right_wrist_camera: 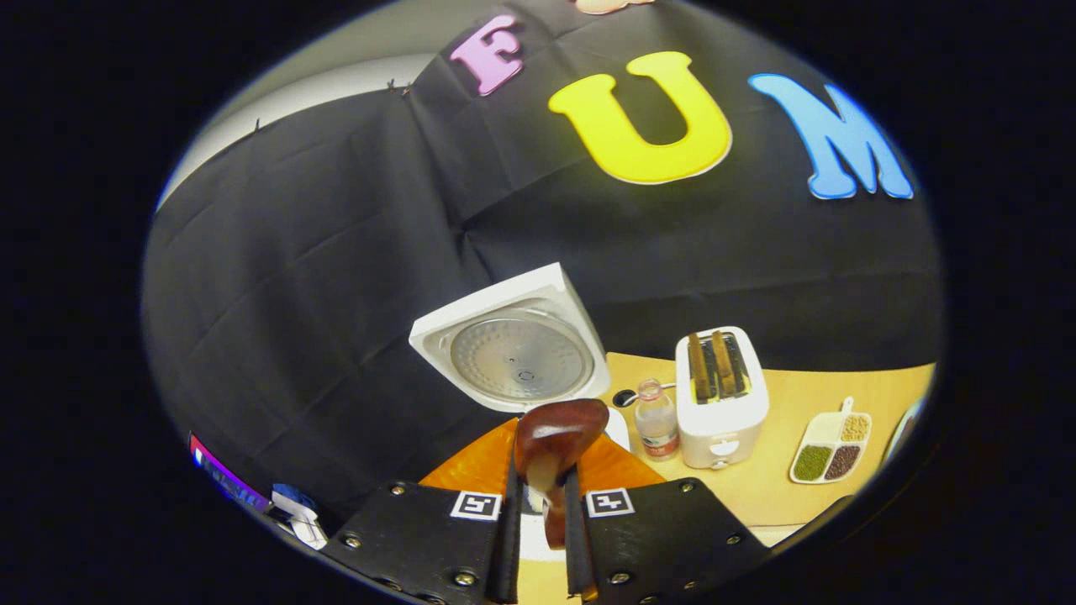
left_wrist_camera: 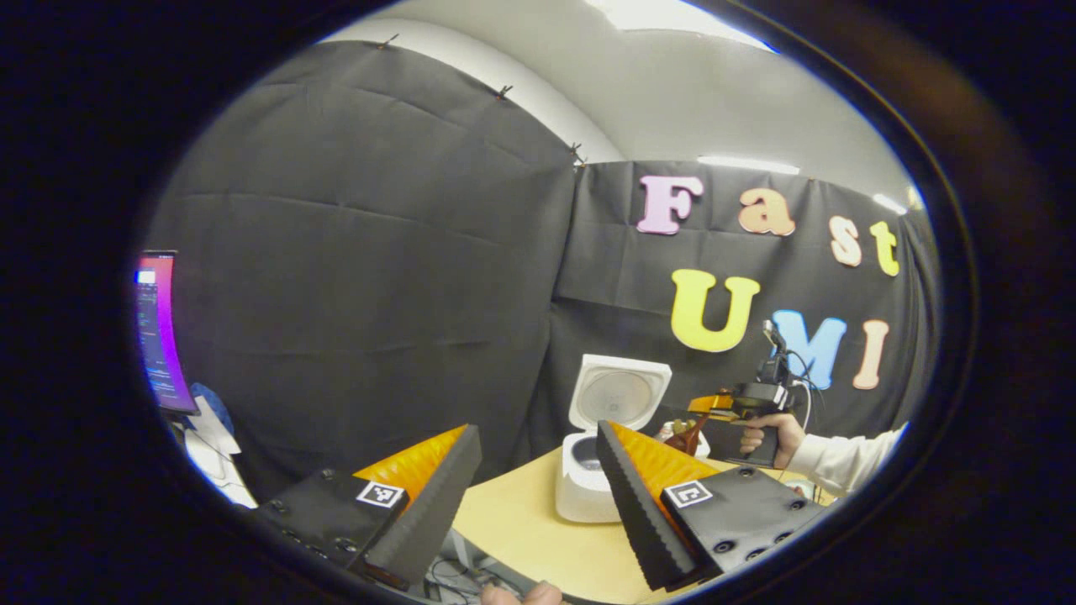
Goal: Close the left gripper, press the button to open the rice cooker; take a wooden spoon from the chopstick holder with the right hand, scoop a spoonful of rice and pour it into the rice cooker, then put the wooden spoon back into the chopstick holder.
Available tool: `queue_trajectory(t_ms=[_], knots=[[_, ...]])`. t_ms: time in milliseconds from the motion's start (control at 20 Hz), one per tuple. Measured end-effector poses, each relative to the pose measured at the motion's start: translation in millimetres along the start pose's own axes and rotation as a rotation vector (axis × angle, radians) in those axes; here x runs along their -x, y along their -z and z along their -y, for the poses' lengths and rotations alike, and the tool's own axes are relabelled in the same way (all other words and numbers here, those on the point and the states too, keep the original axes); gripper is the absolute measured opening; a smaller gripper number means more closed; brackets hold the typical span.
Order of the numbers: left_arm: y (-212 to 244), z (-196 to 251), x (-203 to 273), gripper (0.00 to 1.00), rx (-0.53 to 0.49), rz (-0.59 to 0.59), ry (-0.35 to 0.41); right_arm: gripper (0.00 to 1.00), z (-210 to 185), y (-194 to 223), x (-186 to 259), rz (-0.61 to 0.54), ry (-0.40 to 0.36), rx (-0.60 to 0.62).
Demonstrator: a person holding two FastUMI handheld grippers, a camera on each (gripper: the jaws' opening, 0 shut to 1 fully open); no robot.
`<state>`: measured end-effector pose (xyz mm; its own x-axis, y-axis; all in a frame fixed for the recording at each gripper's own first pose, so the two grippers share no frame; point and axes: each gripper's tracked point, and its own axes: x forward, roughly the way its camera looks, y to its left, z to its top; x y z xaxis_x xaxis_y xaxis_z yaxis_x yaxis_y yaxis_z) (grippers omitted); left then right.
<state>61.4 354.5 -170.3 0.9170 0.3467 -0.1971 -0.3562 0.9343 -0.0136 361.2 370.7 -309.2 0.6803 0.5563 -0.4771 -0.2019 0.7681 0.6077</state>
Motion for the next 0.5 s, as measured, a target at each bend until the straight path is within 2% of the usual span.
queue_trajectory(t_ms=[200,350,500], knots=[[9,51,-17,0.93,0.041,0.014,0.187,0.23,54,-13,85,0.061,0.112,-0.104],[25,91,-26,0.93,0.085,0.001,0.337,0.22,106,-21,160,0.138,0.227,-0.18],[37,120,-30,0.93,0.113,-0.021,0.427,0.22,162,-28,231,0.213,0.361,-0.223]])
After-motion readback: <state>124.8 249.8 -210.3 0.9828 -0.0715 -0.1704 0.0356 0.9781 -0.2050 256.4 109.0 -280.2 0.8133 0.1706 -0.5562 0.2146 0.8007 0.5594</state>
